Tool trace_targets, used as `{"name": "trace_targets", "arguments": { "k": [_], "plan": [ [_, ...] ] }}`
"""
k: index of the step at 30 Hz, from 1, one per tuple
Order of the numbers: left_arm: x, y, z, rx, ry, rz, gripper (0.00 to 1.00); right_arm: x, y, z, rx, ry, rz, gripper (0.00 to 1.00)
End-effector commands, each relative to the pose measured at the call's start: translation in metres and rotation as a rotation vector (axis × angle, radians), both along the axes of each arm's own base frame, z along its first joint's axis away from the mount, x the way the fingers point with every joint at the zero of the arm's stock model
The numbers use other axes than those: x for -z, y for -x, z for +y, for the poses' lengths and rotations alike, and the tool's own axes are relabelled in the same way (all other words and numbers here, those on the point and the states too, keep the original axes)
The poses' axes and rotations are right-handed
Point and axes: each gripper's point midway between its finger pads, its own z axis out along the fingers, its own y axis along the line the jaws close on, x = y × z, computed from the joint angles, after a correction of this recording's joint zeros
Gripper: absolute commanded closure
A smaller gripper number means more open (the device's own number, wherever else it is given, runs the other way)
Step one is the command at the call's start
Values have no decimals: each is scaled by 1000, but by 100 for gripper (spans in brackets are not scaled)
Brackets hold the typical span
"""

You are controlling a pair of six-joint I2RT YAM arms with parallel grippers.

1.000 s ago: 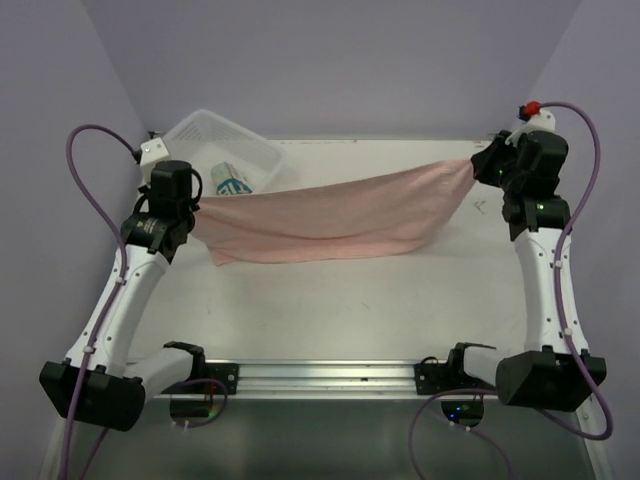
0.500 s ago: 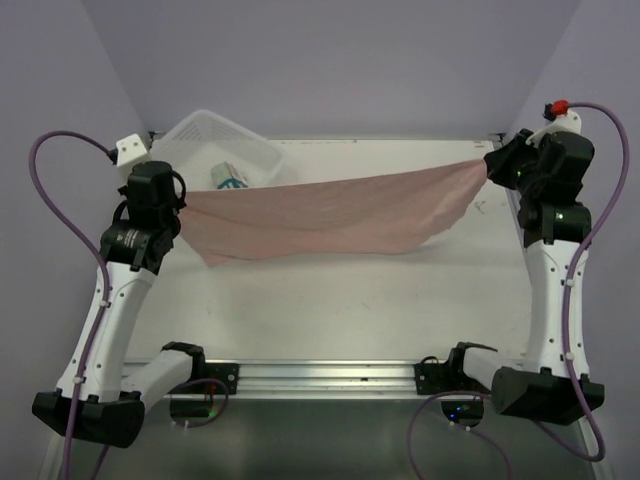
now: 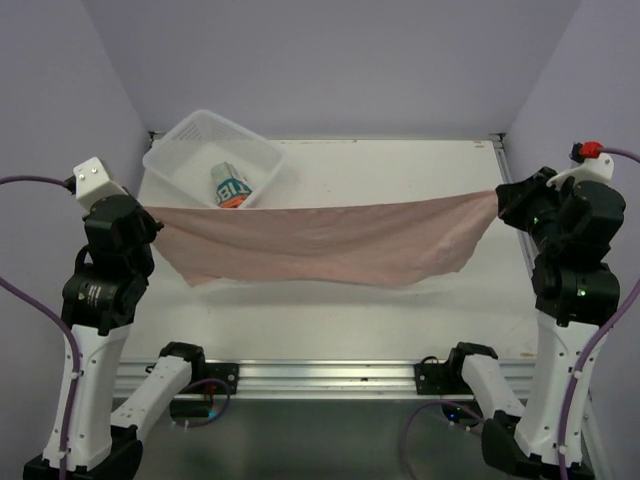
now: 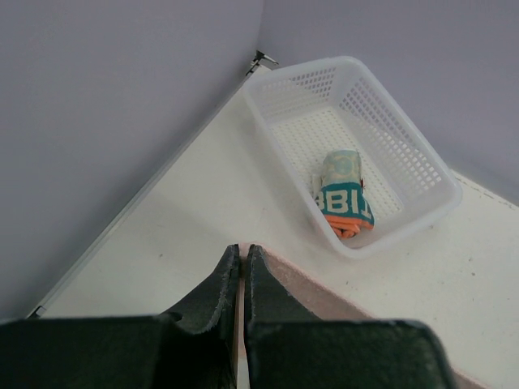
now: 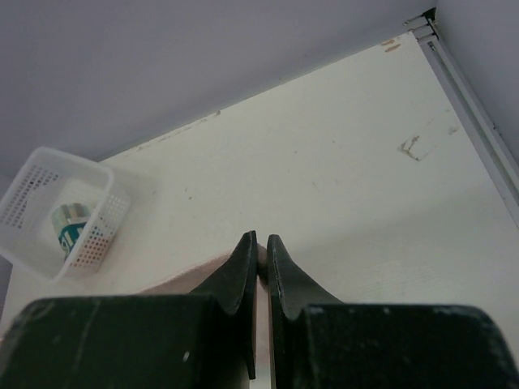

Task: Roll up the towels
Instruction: Flatten the towel

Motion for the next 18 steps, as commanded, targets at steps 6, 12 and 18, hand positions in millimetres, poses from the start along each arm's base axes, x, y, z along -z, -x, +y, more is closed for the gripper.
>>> {"name": "trace_targets", "arguments": {
  "k": [6, 12, 18],
  "plan": [
    [-11, 22, 8, -31, 7, -30, 100, 17, 26, -5, 78, -49, 115, 100],
    [34, -22, 1, -34, 4, 83, 100, 66, -27, -12, 70, -90, 219, 100],
    [79, -79, -10, -29, 0, 196, 100, 134, -94, -21, 48, -113, 343, 100]
  ]
}}
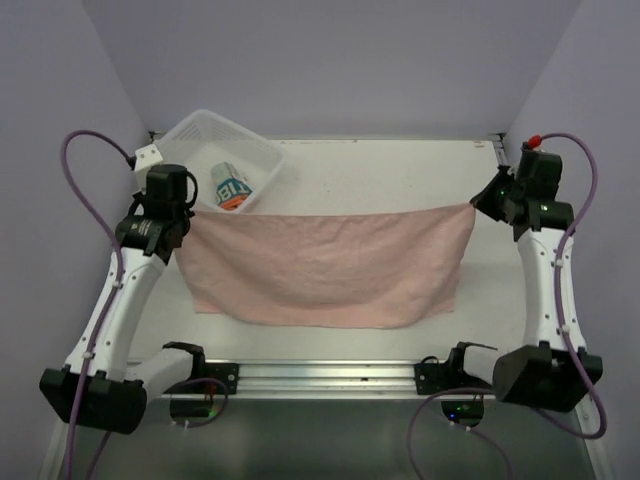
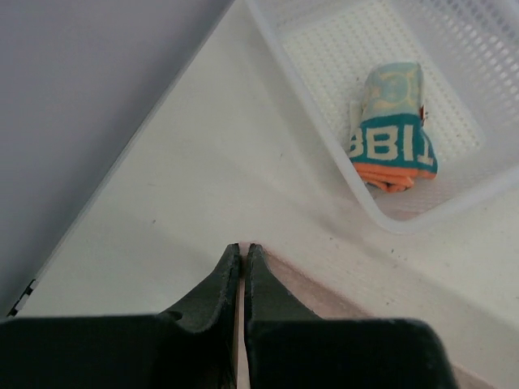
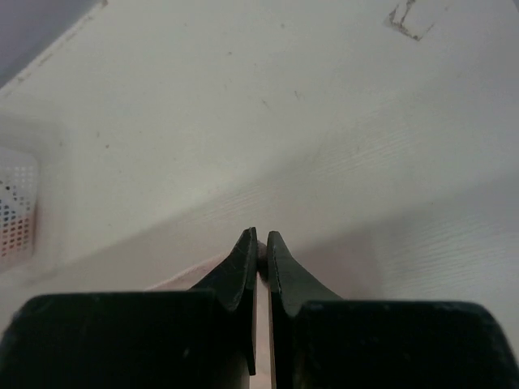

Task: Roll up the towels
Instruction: Flatten the towel, then fold the towel

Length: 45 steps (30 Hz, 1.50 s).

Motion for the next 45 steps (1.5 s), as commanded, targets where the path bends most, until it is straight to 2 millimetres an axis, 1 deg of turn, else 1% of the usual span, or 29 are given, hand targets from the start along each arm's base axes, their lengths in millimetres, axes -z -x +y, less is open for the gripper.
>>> {"name": "trace_targets", "arguments": {
  "k": [1, 2, 3, 4, 5, 6, 7, 9, 10, 12, 16, 18, 19, 20, 22, 23, 25, 28, 31, 32, 33, 35, 36, 38, 40, 41, 43, 44, 45],
  "plan": [
    [9, -36, -2, -26, 13, -24, 100, 13, -41, -9, 4, 6, -49, 100],
    [10, -44, -3, -23, 8, -27, 100, 32, -49, -12, 7, 7, -11, 100],
    [13, -49, -3, -23, 4, -19, 100, 38, -54, -14, 7, 9, -6, 100],
    [21, -58, -5, -20, -1, 3, 100, 43, -62, -16, 4, 19, -9, 100],
    [24, -64, -6, -17, -3, 8, 100, 56, -68, -17, 0, 18, 22, 100],
    [29, -68, -8, -8, -1, 18, 100, 62, -71, -17, -13, 16, 31, 100],
    [39, -73, -9, -6, -7, 46, 100, 64, -78, -17, -20, 21, 15, 100],
    [49, -78, -8, -7, -12, 65, 100, 79, -82, -18, -30, 23, 29, 100],
    [58, -81, -9, -7, -15, 86, 100, 81, -86, -19, -32, 26, 18, 100],
    [70, -81, -7, -10, -25, 112, 100, 94, -88, -18, -47, 33, 39, 100],
    [93, -81, -5, -13, -38, 168, 100, 108, -88, -17, -82, 52, 50, 100],
    [100, -77, -3, -23, -44, 191, 100, 113, -84, -16, -94, 54, 61, 100],
    [102, -76, -2, -25, -45, 195, 100, 110, -83, -16, -96, 59, 48, 100],
    [103, -75, -2, -22, -47, 195, 100, 115, -79, -14, -99, 57, 55, 100],
    [109, -71, -3, -5, -50, 207, 100, 117, -73, -13, -103, 59, 57, 100],
    [110, -71, -4, 9, -54, 205, 100, 119, -67, -11, -110, 59, 54, 100],
    [115, -69, -5, 20, -47, 214, 100, 121, -62, -9, -121, 66, 44, 100],
    [120, -67, -9, 37, -27, 219, 100, 125, -49, -6, -146, 80, 44, 100],
    [121, -64, -10, 34, -22, 220, 100, 131, -33, -7, -141, 98, 57, 100],
    [122, -62, -9, 32, -21, 224, 100, 136, -26, -6, -138, 99, 67, 100],
    [121, -61, -8, 24, -23, 222, 100, 133, -22, -7, -131, 108, 57, 100],
    [121, -58, -7, 20, -24, 224, 100, 138, -13, -7, -126, 110, 69, 100],
    [120, -56, -4, 8, -32, 225, 100, 135, -10, -7, -121, 116, 56, 100],
    [119, -52, 0, -7, -35, 223, 100, 139, -2, -9, -104, 125, 74, 100],
    [119, -48, 5, -22, -42, 225, 100, 136, 4, -9, -98, 130, 62, 100],
    [120, -46, 6, -28, -45, 232, 100, 138, 7, -8, -98, 129, 60, 100],
    [122, -42, 8, -33, -42, 235, 100, 133, 11, -8, -85, 130, 32, 100],
    [124, -41, 8, -32, -38, 239, 100, 137, 15, -7, -82, 130, 39, 100],
    [125, -40, 7, -27, -31, 241, 100, 136, 16, -8, -77, 129, 34, 100]
  ]
}}
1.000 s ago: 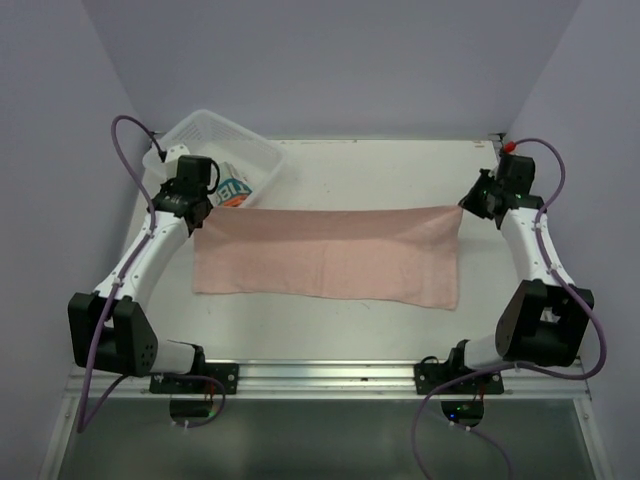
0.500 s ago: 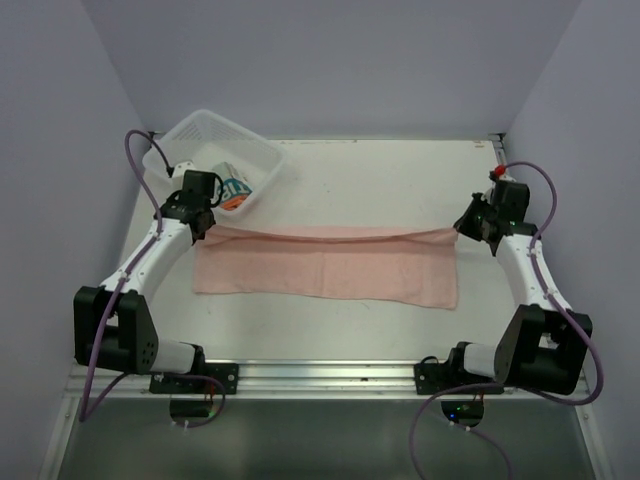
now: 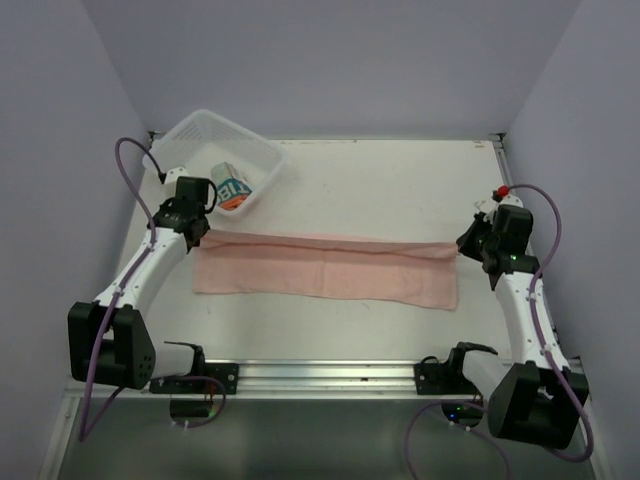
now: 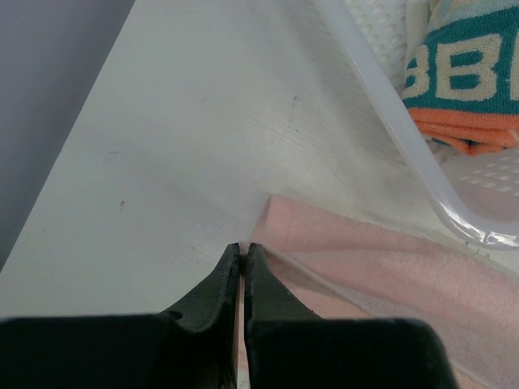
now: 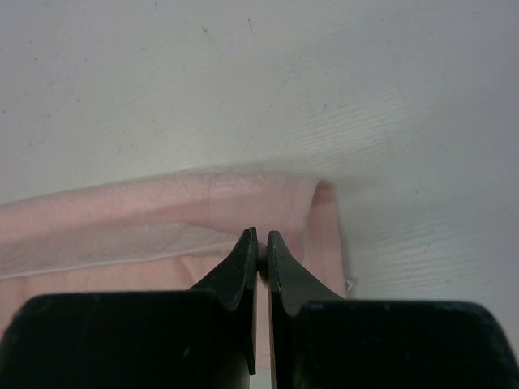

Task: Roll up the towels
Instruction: Fold the towel

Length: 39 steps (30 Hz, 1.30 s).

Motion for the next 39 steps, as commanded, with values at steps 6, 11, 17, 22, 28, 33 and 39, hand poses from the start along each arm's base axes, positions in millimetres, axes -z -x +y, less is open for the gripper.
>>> {"name": "trace_targets", "arguments": {
  "k": [6, 11, 17, 22, 28, 33, 39],
  "plan": [
    [1, 10, 8, -52, 23, -47, 100, -5, 20, -4, 27, 30, -34, 100],
    [-3, 17, 12, -69, 24, -66, 100, -5, 31, -6, 47, 41, -22, 100],
    [3, 25, 11, -61, 28, -48, 100, 1, 45, -2, 56, 29, -20, 100],
    [8, 29, 11, -60, 31, -41, 100, 0, 49, -1, 54, 27, -28, 100],
    [13, 31, 10, -61, 34, -21, 100, 6, 56, 7, 28, -2, 1, 100],
    [11, 32, 10, -65, 39, -32, 100, 8, 60, 9, 23, -5, -9, 99],
    [6, 33, 8, -60, 57, -50, 74, 2, 62, 9, 28, 0, -16, 73]
  ]
}}
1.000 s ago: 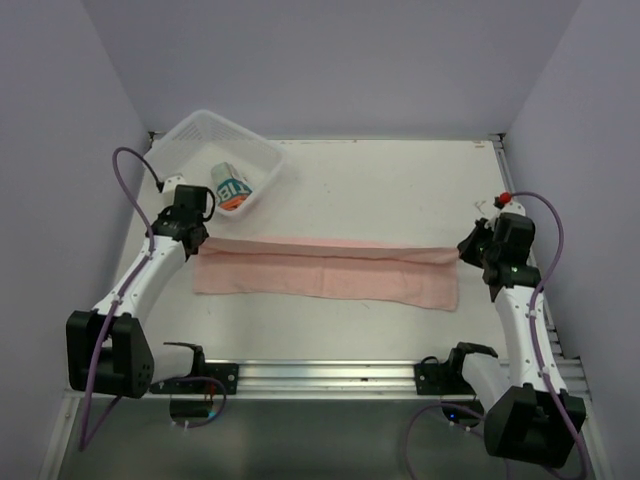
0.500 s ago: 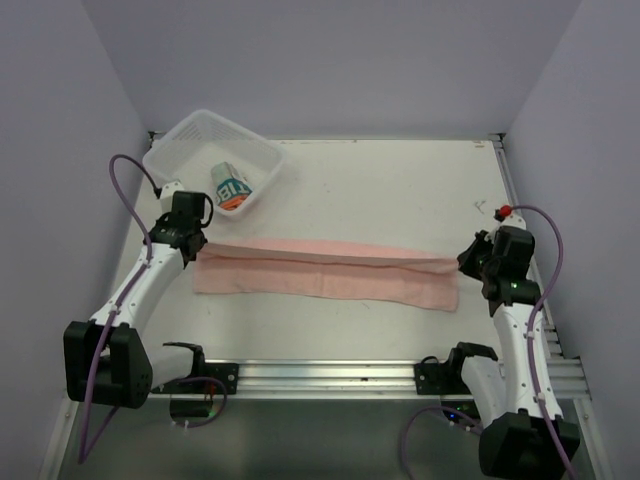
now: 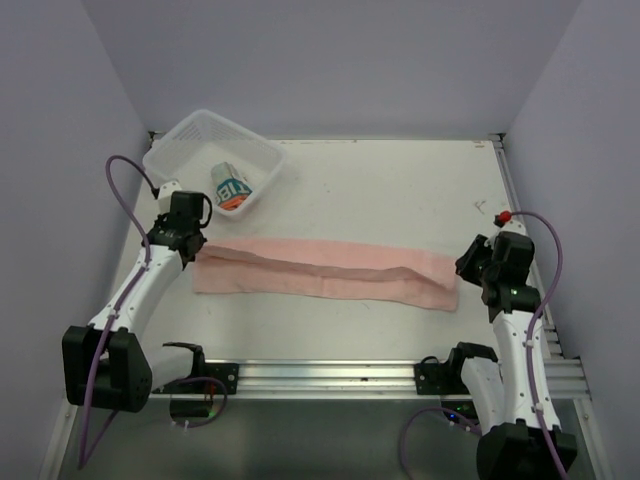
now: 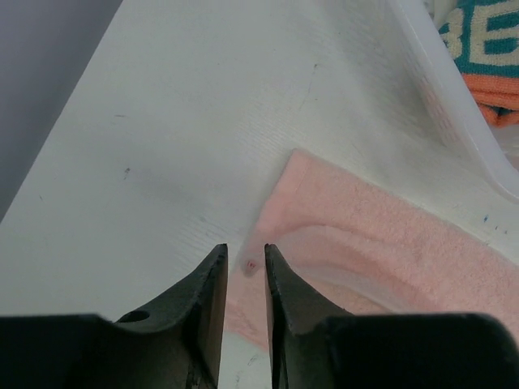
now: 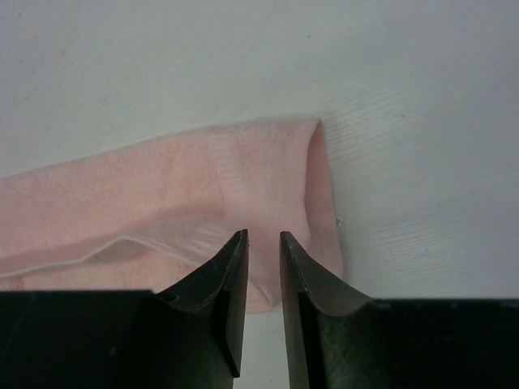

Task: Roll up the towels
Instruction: Fold the towel

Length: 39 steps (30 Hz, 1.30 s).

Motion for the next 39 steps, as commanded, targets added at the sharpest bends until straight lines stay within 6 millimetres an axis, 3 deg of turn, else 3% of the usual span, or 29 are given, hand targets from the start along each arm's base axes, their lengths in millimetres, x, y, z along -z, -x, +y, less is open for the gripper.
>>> {"name": "trace_targets", "arguments": {
  "k": [1, 5, 16, 24, 30, 34, 39],
  "plan": [
    [-10, 2, 2, -23, 20, -54, 72, -4, 2, 0, 0, -1, -3, 73],
    [-13, 2, 1, -16, 27, -68, 64, -2, 1, 1, 1, -12, 17, 72],
    [-18, -5, -9, 30, 71, -89, 62, -1, -1, -3, 58, -36, 70, 71],
    [-16, -16, -34, 143, 162, -88, 61, 19, -6, -21, 158, -13, 210, 63],
    [-32, -22, -55, 256, 232, -175, 59, 37, -15, -16, 95, -36, 315, 59],
    [-27, -21, -63, 305, 252, -176, 58, 58, -12, -16, 69, -32, 418, 57],
    [-28, -22, -66, 332, 258, -163, 57, 70, -11, -20, 47, -8, 488, 51]
  ]
}}
